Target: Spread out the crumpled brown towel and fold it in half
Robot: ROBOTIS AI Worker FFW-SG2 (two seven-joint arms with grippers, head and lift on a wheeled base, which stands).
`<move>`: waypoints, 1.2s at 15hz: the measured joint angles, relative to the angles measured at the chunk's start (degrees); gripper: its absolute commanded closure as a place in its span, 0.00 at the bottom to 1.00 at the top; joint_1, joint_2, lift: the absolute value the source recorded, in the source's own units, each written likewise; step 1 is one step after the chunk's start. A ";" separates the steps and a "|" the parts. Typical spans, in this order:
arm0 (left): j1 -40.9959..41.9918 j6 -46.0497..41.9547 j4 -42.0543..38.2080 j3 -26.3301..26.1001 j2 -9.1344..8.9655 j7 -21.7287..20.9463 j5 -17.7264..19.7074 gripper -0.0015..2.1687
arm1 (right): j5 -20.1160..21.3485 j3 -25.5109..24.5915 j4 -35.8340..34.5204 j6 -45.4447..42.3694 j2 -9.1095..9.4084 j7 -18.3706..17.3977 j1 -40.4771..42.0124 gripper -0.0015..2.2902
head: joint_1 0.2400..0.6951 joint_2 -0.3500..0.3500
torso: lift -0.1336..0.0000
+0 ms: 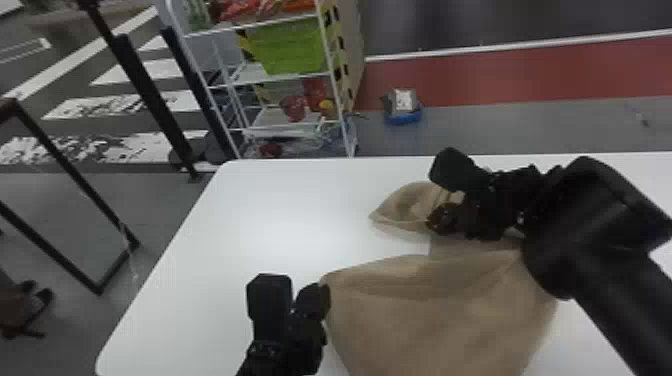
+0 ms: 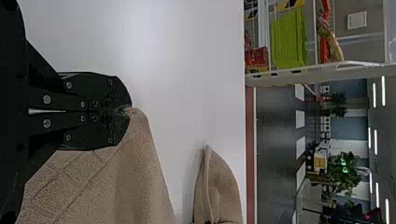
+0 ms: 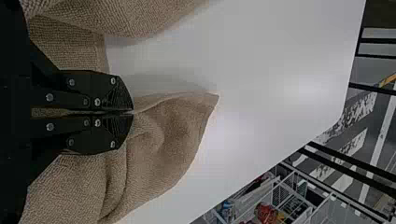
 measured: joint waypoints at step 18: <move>-2.84 -1.04 1.31 9.51 -0.60 -0.36 4.48 0.67 | 7.57 -19.75 -59.33 44.03 -1.41 -15.99 32.09 0.88 | 1.00 0.63 | 0.07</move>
